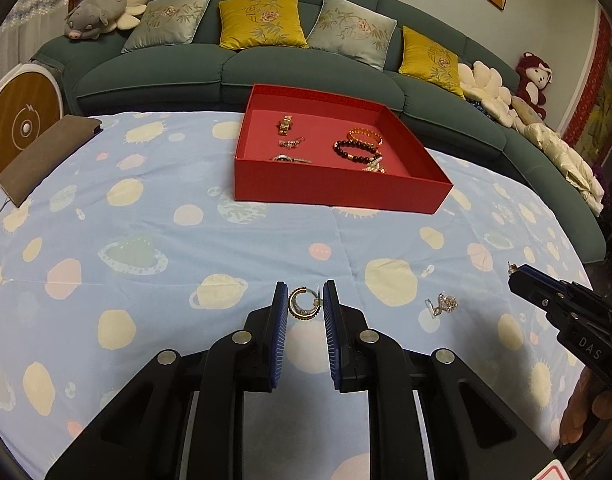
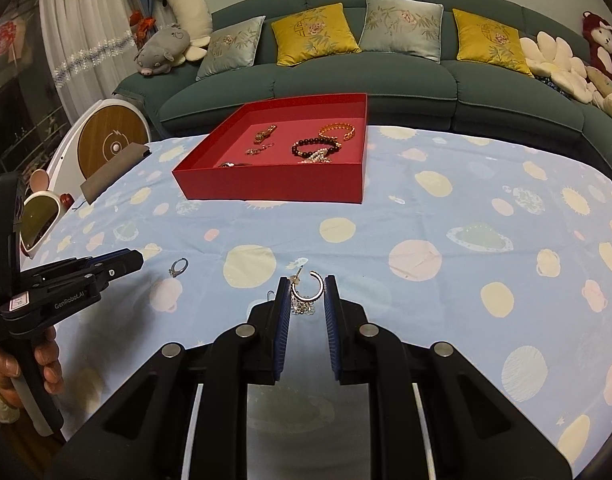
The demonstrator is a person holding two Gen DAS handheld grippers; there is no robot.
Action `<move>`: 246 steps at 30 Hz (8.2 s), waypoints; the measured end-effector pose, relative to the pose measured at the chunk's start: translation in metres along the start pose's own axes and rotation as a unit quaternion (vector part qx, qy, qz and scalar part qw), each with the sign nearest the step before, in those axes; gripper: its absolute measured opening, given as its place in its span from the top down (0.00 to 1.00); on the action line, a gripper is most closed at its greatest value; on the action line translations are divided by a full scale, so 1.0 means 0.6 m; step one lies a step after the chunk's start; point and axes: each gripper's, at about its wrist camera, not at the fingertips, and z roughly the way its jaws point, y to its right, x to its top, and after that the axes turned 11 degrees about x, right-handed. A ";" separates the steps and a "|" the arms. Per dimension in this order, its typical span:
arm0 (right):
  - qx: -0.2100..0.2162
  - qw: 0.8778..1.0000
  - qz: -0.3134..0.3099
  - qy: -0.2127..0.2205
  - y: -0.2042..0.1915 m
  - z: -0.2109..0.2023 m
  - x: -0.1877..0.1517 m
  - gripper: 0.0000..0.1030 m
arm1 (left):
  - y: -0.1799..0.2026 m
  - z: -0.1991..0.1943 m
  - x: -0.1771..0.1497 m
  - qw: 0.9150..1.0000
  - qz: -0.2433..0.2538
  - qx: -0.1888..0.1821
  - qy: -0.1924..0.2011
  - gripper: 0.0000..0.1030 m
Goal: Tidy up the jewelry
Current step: 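Close the left gripper on the gold hoop earring, then carry the hoop with the left gripper while the right carries the pendant to the tray, then open both grippers to drop the hoop and pendant into the tray, then lower the left gripper onto the silver ring and close it while the right grasps the dangling earring, then carry the ring with the left gripper while the right carries the earring to the tray, then open both grippers to drop the ring and earring into the tray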
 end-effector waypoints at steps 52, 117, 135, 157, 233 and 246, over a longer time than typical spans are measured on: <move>-0.022 1.000 0.003 0.008 0.068 0.196 0.180 0.81 | 0.003 0.204 0.234 0.998 -0.036 0.049 0.010 0.77; -0.019 0.997 -0.011 -0.068 -0.003 0.111 -0.018 0.89 | 0.058 0.087 -0.007 0.993 0.092 0.008 -0.069 0.83; 0.000 1.000 -0.005 -0.008 -0.013 0.042 0.037 0.91 | 0.025 0.012 0.058 0.999 0.037 -0.032 -0.012 0.83; 0.010 0.999 -0.027 0.041 -0.040 0.025 0.129 0.91 | -0.011 0.012 0.132 0.999 0.000 0.007 0.036 0.83; 0.016 0.998 0.025 0.057 0.036 0.302 0.245 0.91 | -0.009 0.262 0.263 0.998 0.003 0.046 0.033 0.83; 0.030 0.998 0.015 0.049 0.033 0.305 0.246 0.91 | -0.004 0.275 0.260 0.998 0.012 0.057 0.030 0.83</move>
